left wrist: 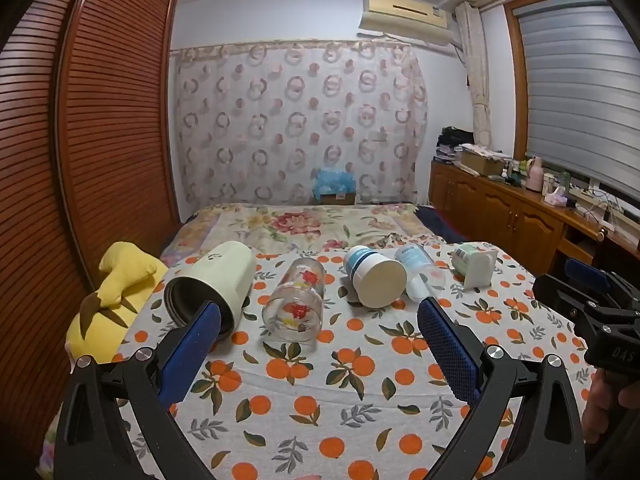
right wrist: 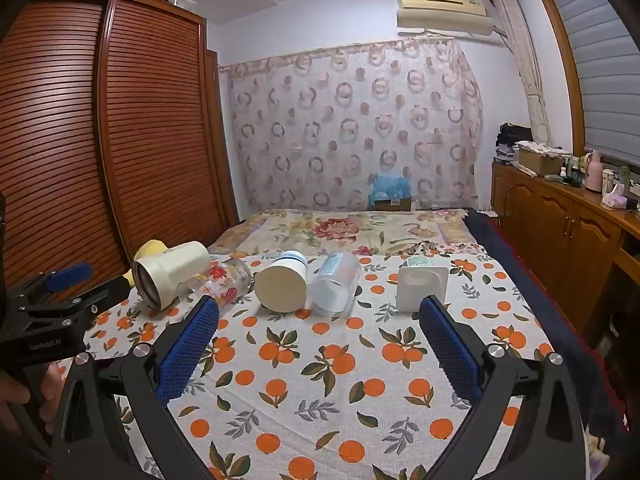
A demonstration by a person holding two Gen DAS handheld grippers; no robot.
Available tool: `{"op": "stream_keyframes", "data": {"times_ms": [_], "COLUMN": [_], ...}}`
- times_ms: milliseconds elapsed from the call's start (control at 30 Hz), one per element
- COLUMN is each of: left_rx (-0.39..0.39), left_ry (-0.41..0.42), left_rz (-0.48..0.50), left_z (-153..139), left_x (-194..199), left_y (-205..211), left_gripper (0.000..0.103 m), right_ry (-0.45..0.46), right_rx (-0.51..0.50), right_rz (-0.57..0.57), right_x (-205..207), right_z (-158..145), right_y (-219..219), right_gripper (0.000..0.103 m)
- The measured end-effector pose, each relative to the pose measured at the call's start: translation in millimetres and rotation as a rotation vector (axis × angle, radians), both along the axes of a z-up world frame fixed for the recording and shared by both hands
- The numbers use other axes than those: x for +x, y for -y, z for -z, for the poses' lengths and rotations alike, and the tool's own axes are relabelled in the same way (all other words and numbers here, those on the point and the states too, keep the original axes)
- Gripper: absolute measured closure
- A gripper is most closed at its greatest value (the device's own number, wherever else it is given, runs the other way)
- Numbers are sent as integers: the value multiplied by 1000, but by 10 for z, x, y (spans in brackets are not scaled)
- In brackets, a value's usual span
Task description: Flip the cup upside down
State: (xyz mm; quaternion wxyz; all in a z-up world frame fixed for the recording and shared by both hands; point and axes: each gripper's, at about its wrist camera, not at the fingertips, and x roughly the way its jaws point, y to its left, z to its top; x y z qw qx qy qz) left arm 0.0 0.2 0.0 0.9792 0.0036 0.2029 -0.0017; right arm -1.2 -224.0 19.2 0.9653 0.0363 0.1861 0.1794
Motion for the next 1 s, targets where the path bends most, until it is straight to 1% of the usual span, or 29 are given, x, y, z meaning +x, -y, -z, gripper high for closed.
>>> {"op": "stream_keyframes", "data": {"times_ms": [1000], "left_rx": [-1], "left_ry": [4], "left_rz": [0], "left_z": [-1], "left_x": [-1], "left_y": [0], "left_gripper": [8], "right_ry": [7], "right_rx": [-3], "right_rz": [1], "right_x": [5], "right_z": [3], "right_y": [1], "right_gripper": [2]}}
